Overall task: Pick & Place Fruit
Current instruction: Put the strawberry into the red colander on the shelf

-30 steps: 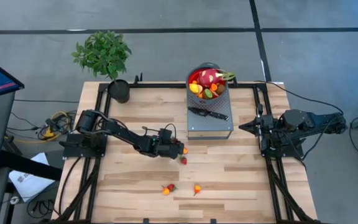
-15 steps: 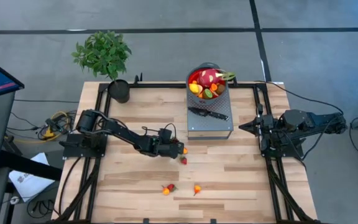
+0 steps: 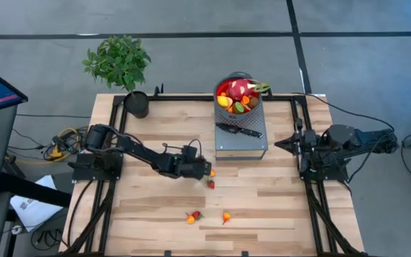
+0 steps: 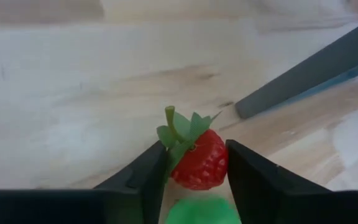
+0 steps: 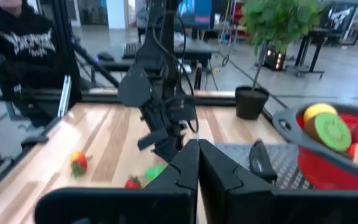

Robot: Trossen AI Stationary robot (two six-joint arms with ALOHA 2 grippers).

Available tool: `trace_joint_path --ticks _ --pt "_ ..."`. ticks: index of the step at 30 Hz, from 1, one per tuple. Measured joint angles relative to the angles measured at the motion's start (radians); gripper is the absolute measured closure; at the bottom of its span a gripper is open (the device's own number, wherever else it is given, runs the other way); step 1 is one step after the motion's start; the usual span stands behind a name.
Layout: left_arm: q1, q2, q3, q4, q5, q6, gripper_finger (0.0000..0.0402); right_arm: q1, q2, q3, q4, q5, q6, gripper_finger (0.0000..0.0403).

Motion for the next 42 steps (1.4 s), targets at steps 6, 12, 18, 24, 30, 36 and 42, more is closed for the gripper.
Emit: trace_joint_path --ticks 6,12,18,24,30,36,42 --pt "0.025 -0.096 0.000 -0.003 -0.005 0.110 0.0259 0.000 0.051 0.040 0.034 0.000 -0.009 0.0402" --pt "0.044 -0.189 0.001 -0.005 -0.008 0.217 0.0251 0.000 0.163 0.185 -0.022 -0.001 -0.011 0.0403" --pt "0.056 -0.267 0.001 -0.006 -0.009 0.299 0.0258 0.000 0.293 0.379 -0.137 -0.001 -0.077 0.0403" --pt "0.057 -0.347 0.001 -0.005 -0.013 0.381 0.0253 0.000 0.370 0.440 -0.149 -0.003 -0.160 0.0403" --pt "0.057 -0.431 0.001 0.001 -0.013 0.463 0.0257 0.000 0.373 0.361 -0.131 -0.004 -0.109 0.0403" --pt "0.056 -0.491 0.001 0.003 -0.012 0.514 0.0256 0.000 0.323 0.165 0.074 -0.004 -0.088 0.0403" --pt "0.060 -0.506 0.001 0.006 0.030 0.516 0.0255 -0.002 0.323 0.027 0.314 -0.004 -0.153 0.0403"
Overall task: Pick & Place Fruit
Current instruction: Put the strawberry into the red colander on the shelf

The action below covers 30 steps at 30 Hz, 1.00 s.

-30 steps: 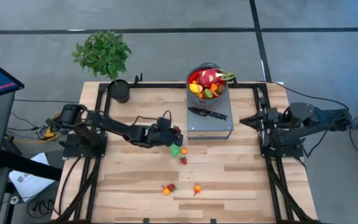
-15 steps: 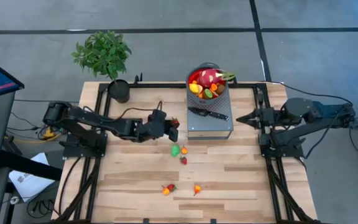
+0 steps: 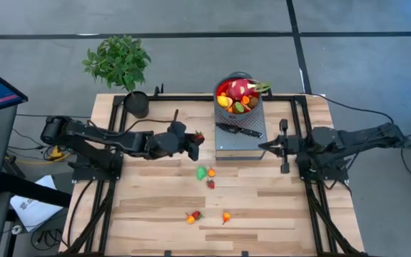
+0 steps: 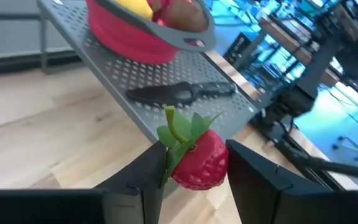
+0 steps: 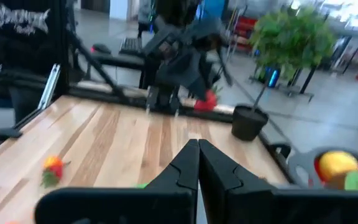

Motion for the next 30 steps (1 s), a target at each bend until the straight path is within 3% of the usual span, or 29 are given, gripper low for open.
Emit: trace_joint_path --ticks 11,19,30 --pt "0.144 0.000 0.000 0.057 0.249 0.099 0.0255 -0.169 0.324 -0.048 0.426 -0.008 -0.143 0.0403" --pt "0.192 0.000 0.000 0.217 0.405 0.139 0.0256 -0.237 0.527 -0.048 0.711 -0.158 -0.049 0.0403" --pt "0.125 0.001 0.000 0.320 0.386 0.180 0.0256 -0.160 0.710 -0.039 0.973 -0.153 -0.128 0.0403"
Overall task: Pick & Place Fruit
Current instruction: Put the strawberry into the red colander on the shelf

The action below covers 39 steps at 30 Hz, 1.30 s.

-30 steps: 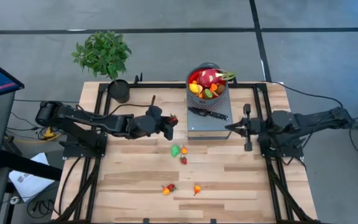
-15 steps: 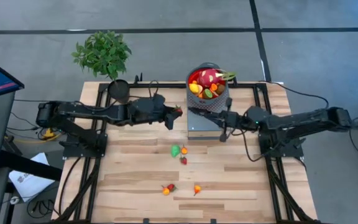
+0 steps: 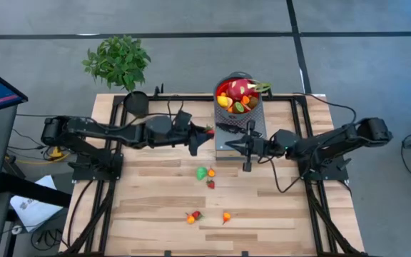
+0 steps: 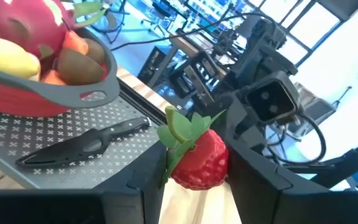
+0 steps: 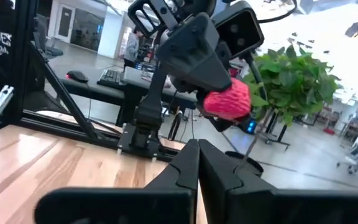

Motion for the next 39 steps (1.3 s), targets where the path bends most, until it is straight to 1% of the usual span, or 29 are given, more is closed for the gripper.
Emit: trace_joint_path --ticks 2,4,6,9,11,15,17,19,22,25,29,32,39 --pt "-0.016 0.000 0.000 0.004 -0.023 0.002 0.0256 0.026 0.026 0.020 0.014 0.037 -0.032 0.0398" --pt "-0.032 0.000 0.000 0.008 -0.042 0.026 0.0256 0.056 0.049 0.050 0.012 0.118 -0.078 0.0383" --pt "-0.048 0.000 0.000 0.013 -0.063 0.044 0.0256 0.086 0.075 0.080 -0.006 0.207 -0.138 0.0357" --pt "-0.064 0.000 0.000 0.025 -0.083 0.048 0.0256 0.123 0.111 0.122 -0.018 0.309 -0.222 0.0305" --pt "-0.066 0.000 0.000 0.029 -0.083 0.054 0.0256 0.144 0.138 0.145 -0.016 0.349 -0.262 0.0262" --pt "-0.065 0.000 0.000 0.032 -0.085 0.055 0.0256 0.173 0.178 0.185 -0.007 0.418 -0.277 0.0170" --pt "-0.065 0.000 0.000 0.032 -0.089 0.055 0.0256 0.177 0.190 0.204 -0.003 0.443 -0.280 0.0131" --pt "-0.065 0.000 0.000 0.032 -0.088 0.055 0.0256 0.175 0.198 0.222 -0.006 0.472 -0.279 0.0100" --pt "-0.065 0.000 0.000 0.032 -0.088 0.055 0.0256 0.159 0.203 0.249 -0.007 0.477 -0.280 0.0068" --pt "-0.070 0.000 0.000 0.033 -0.088 0.055 0.0256 0.147 0.220 0.275 -0.003 0.455 -0.294 0.0050" --pt "-0.074 0.000 0.000 0.033 -0.088 0.055 0.0256 0.142 0.233 0.309 -0.028 0.431 -0.341 0.0049" --pt "-0.074 0.000 0.000 0.034 -0.088 0.055 0.0256 0.142 0.241 0.321 -0.069 0.417 -0.351 0.0059" --pt "-0.074 0.000 0.000 0.034 -0.087 0.055 0.0256 0.143 0.239 0.331 -0.064 0.399 -0.350 0.0099"
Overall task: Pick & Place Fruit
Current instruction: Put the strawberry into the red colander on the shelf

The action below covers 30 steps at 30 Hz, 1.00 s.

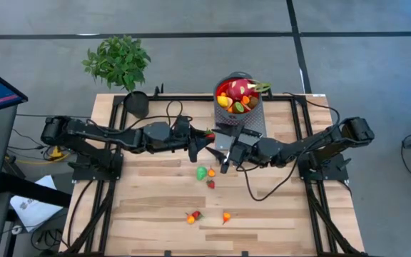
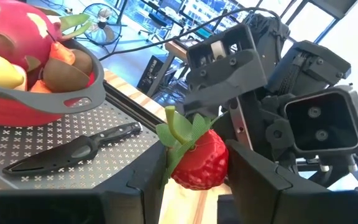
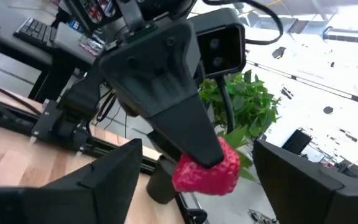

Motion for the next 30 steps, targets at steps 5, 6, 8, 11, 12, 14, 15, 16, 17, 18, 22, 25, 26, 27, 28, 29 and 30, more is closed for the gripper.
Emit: trace_joint_path --ticks 5,6,8,11,12,14,15,16,17,18,22,25,26,27,28,29,30 --pt "0.000 0.000 0.000 0.000 0.004 0.000 0.0256 0.000 0.000 0.000 0.002 -0.004 0.002 0.0124" --pt "0.000 0.000 0.000 0.000 0.004 0.000 0.0256 0.000 0.000 0.000 0.003 -0.004 0.002 0.0127" --pt "0.000 0.000 0.000 0.000 0.004 0.000 0.0256 0.000 0.000 0.000 0.007 -0.004 0.002 0.0134" --pt "0.000 0.000 0.000 0.000 0.004 0.000 0.0256 0.000 0.000 0.000 0.013 -0.004 0.003 0.0149" --pt "0.000 0.000 0.000 0.000 0.004 0.000 0.0256 -0.001 0.000 0.000 0.013 -0.004 0.003 0.0156" --pt "0.000 0.000 0.000 0.000 0.003 0.000 0.0256 0.000 0.000 0.000 0.013 -0.004 0.003 0.0174" --pt "0.000 0.000 0.000 0.000 0.003 0.000 0.0256 0.000 0.000 0.000 0.013 -0.004 0.003 0.0185" --pt "0.000 0.000 0.000 0.000 0.004 0.000 0.0256 0.000 0.000 0.000 0.013 -0.004 0.003 0.0197" --pt "0.000 0.000 0.000 0.000 0.003 0.000 0.0256 -0.001 0.000 0.000 0.013 -0.004 0.003 0.0209" --pt "0.000 0.000 0.000 -0.001 0.004 -0.001 0.0256 -0.001 0.000 0.000 0.013 -0.003 0.002 0.0222" --pt "0.000 0.000 0.000 -0.002 -0.001 -0.007 0.0256 -0.001 0.000 -0.001 0.011 -0.001 -0.003 0.0269" --pt "0.000 0.000 0.000 -0.002 -0.002 -0.008 0.0256 -0.001 0.000 -0.001 0.010 -0.001 -0.004 0.0289" --pt "0.000 0.000 0.000 -0.002 -0.002 -0.008 0.0256 -0.001 -0.001 -0.001 0.010 -0.001 -0.004 0.0291" --pt "0.000 0.000 0.000 -0.002 -0.002 -0.008 0.0256 -0.001 -0.001 -0.001 0.010 -0.001 -0.004 0.0291" --pt "0.000 0.000 0.000 -0.002 -0.002 -0.008 0.0256 -0.001 -0.001 -0.001 0.010 -0.001 -0.003 0.0291" --pt "0.000 0.000 0.000 -0.002 -0.002 -0.008 0.0256 -0.001 -0.001 -0.001 0.010 -0.001 -0.003 0.0290" --pt "0.000 0.000 0.000 -0.002 -0.002 -0.008 0.0256 -0.001 -0.001 -0.001 0.010 -0.001 -0.002 0.0288"
